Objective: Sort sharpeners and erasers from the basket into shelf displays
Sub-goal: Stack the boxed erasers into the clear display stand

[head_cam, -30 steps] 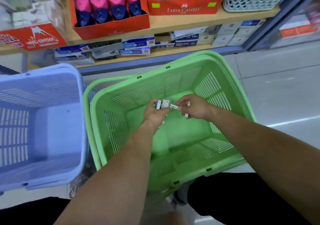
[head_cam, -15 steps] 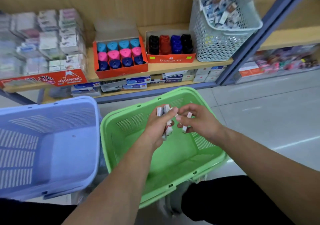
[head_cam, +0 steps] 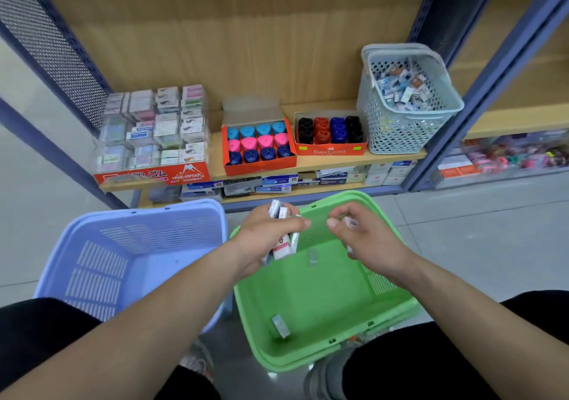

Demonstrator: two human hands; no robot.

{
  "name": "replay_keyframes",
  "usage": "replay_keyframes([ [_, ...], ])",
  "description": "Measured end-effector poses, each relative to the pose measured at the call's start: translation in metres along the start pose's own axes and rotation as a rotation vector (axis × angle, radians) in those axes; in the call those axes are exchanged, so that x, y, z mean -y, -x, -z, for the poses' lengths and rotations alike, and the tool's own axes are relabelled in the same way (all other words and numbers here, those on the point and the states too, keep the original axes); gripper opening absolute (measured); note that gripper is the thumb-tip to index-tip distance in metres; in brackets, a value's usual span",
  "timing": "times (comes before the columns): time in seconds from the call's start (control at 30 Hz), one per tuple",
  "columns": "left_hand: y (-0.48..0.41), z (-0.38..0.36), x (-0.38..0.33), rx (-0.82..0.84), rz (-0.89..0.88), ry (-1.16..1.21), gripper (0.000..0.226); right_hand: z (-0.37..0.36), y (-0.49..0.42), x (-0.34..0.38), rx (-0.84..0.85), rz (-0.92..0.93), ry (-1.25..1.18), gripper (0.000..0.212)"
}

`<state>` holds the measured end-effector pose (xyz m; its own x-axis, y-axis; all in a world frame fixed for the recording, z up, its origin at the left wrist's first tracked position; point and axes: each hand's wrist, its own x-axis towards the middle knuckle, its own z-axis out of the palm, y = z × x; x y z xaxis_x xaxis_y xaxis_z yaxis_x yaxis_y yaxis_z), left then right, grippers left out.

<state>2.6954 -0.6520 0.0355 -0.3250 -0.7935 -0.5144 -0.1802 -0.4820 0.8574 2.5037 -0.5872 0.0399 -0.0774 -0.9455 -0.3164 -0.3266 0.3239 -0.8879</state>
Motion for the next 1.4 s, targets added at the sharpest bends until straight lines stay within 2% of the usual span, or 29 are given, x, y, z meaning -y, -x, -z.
replay_keyframes([
  [0.07, 0.011, 0.017, -0.005, -0.055, -0.039, -0.087, 0.025, -0.011, -0.004, 0.015, 0.085, 0.018, 0.02, 0.006],
  [0.23, 0.027, 0.058, -0.014, -0.148, -0.124, -0.19, 0.025, -0.036, -0.018, 0.047, 0.298, 0.049, -0.039, 0.042],
  [0.3, 0.032, 0.071, -0.012, -0.153, -0.146, -0.188, 0.026, -0.043, -0.026, 0.046, 0.324, 0.069, -0.132, 0.055],
  [0.4, 0.033, 0.083, -0.01, -0.168, -0.167, -0.143, 0.026, -0.053, -0.038, 0.046, 0.263, 0.008, -0.237, 0.063],
  [0.47, 0.028, 0.086, -0.011, -0.169, -0.192, -0.111, 0.026, -0.058, -0.045, 0.049, 0.212, -0.017, -0.262, 0.059],
  [0.57, 0.02, 0.09, -0.014, -0.158, -0.222, -0.095, 0.027, -0.066, -0.05, 0.055, 0.204, -0.027, -0.342, 0.04],
  [0.7, 0.01, 0.1, -0.011, -0.15, -0.213, -0.136, 0.026, -0.073, -0.057, 0.058, 0.218, -0.036, -0.271, 0.022],
  [0.9, 0.006, 0.109, -0.011, -0.127, -0.212, -0.109, 0.028, -0.086, -0.069, 0.067, 0.267, -0.05, -0.592, 0.022],
  [1.1, 0.007, 0.118, -0.011, -0.263, -0.188, -0.012, 0.022, -0.091, -0.078, 0.074, 0.341, -0.029, -0.705, 0.025],
  [1.17, 0.008, 0.12, -0.011, -0.261, -0.182, -0.006, 0.022, -0.094, -0.078, 0.074, 0.329, -0.021, -0.689, 0.028],
  [1.3, 0.01, 0.121, -0.01, -0.249, -0.183, -0.006, 0.023, -0.095, -0.077, 0.07, 0.292, 0.029, -0.59, 0.017],
  [1.4, 0.009, 0.122, -0.009, -0.275, -0.208, -0.042, 0.023, -0.094, -0.076, 0.07, 0.273, 0.054, -0.491, 0.033],
])
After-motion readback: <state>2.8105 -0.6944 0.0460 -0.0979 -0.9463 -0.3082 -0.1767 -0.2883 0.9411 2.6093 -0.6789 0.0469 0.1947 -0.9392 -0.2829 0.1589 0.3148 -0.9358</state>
